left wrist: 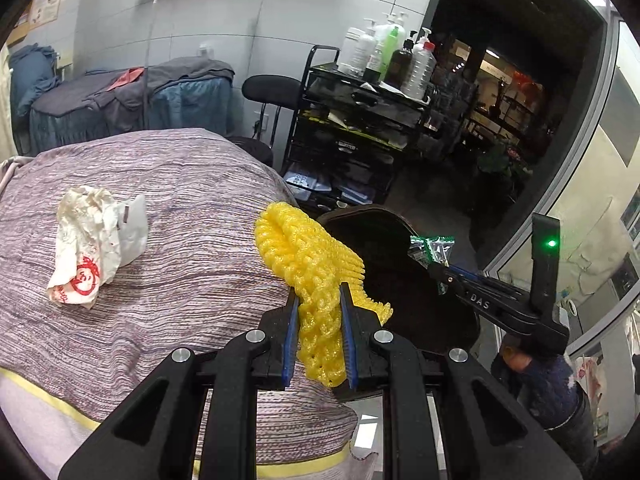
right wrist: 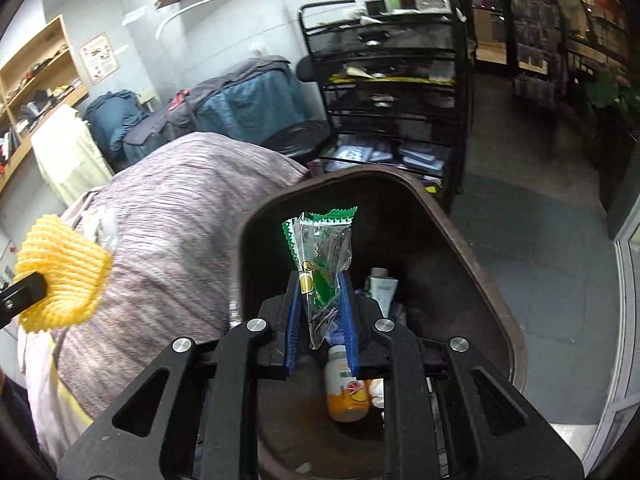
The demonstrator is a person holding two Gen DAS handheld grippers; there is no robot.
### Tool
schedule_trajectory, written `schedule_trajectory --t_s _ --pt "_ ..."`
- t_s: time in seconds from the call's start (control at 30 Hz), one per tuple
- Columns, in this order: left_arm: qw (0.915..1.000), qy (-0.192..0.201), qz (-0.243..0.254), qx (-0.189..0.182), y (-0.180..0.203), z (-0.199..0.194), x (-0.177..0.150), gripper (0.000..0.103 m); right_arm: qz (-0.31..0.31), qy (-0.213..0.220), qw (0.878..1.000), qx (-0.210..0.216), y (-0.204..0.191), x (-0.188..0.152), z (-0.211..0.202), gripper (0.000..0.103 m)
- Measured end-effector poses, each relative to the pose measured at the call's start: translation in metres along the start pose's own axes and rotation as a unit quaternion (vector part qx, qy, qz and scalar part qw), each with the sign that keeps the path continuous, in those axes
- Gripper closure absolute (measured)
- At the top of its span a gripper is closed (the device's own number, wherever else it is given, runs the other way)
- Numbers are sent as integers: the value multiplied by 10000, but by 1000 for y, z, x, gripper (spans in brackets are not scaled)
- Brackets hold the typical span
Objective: Collect trash
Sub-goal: 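Carry net and packet over the brown bin while the right tool releases the packet, then lower the yellow foam net into the bin and open the left tool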
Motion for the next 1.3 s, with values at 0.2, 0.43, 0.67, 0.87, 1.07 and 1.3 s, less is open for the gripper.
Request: schedule_trajectory --t_s 0.2,0.43,0.67,0.87,1.07,1.3 --pt "9999 -92 34 -23 7 8 -2 85 222 -194 9995 -111 21 1 25 83" --pt "9999 -157 65 -5 11 16 2 85 369 -299 9985 -284 33 -1 46 67" --pt "9997 -212 102 -16 14 21 2 85 467 -148 9982 -353 36 -7 38 41" --pt "9996 -234 158 -75 23 27 5 85 595 186 9973 -380 41 -8 13 28" --pt "9992 -257 247 -189 35 32 11 85 760 469 9952 -387 47 -5 -9 27" --pt "9984 -375 268 -341 48 46 17 85 881 706 9924 -492 57 -5 -30 21"
Point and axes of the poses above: each gripper's, at about its wrist camera, not at the fingertips, and z roughly the way its jaws point, y to its right, x to its top, the point moved 9 cm from there along z, roughly the way its jaws point, and after that the axes turned 7 degrees about -y, right-handed, at the moved point
